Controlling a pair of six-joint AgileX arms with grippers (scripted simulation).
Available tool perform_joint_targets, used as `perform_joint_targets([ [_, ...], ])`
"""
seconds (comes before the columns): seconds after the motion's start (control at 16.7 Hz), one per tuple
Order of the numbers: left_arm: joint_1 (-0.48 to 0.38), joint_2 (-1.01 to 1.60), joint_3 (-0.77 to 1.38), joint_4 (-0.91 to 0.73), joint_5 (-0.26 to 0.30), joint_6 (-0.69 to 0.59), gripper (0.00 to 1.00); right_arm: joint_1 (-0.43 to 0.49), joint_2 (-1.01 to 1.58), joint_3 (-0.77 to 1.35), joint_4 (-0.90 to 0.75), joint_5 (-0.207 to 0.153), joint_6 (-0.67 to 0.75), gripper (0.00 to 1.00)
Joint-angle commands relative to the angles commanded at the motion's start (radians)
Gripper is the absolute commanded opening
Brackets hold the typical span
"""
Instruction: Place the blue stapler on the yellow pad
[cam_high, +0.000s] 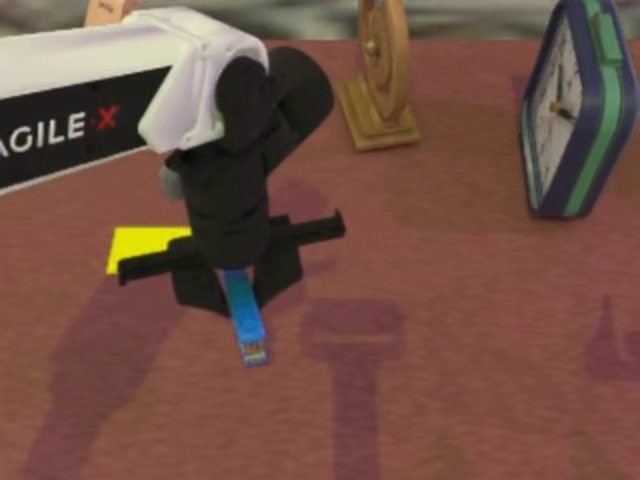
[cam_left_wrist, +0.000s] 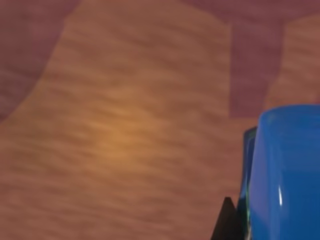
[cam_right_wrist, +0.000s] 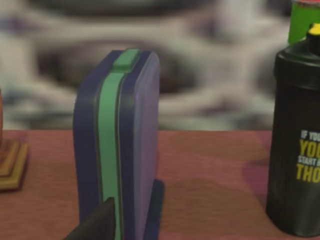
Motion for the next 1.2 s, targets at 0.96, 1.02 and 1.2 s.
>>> perform_joint_targets([
  [0.96, 0.242, 0.212, 0.327, -0.144, -0.004, -0.562, 0.0, 0.0, 0.0, 0.0, 0.0, 0.0, 0.0, 1.0],
  [1.02, 0.275, 0.237, 0.366, -0.159, -0.005, -0.639, 0.0, 0.0, 0.0, 0.0, 0.0, 0.0, 0.0, 1.0],
  [1.2, 0.362, 0.293, 0.463, -0.192, -0.006, -0.808, 0.0, 0.0, 0.0, 0.0, 0.0, 0.0, 0.0, 1.0],
])
